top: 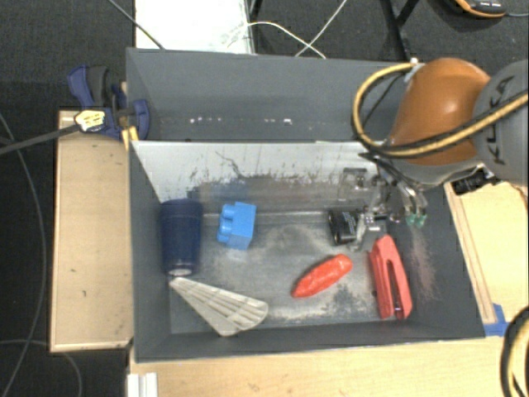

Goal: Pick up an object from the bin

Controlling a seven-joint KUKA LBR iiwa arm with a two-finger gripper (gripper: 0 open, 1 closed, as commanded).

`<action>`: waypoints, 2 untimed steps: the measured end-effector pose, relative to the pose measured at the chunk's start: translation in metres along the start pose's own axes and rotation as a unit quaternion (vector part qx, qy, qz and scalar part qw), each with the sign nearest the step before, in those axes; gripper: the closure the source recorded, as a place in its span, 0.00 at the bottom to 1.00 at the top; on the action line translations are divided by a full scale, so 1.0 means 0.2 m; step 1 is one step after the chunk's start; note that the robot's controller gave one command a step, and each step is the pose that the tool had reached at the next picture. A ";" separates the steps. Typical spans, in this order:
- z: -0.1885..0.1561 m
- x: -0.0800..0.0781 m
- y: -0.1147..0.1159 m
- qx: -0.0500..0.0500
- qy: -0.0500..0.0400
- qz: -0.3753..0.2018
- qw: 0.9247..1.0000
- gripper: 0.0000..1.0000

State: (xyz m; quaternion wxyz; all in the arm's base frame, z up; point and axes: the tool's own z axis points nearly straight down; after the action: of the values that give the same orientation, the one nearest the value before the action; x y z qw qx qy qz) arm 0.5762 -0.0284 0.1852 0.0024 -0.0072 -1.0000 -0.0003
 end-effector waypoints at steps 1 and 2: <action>-0.02 -0.01 0.00 0.000 -0.004 -0.001 1.000 0.00; 0.54 0.29 0.03 0.000 -0.004 -0.105 0.994 0.00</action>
Offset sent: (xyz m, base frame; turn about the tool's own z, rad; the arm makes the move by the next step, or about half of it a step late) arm -0.0634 0.0070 -0.1152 -0.2240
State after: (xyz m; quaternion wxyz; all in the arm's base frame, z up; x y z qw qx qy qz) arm 0.5176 -0.0216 0.0781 -0.0020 0.0983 -0.9952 -0.0001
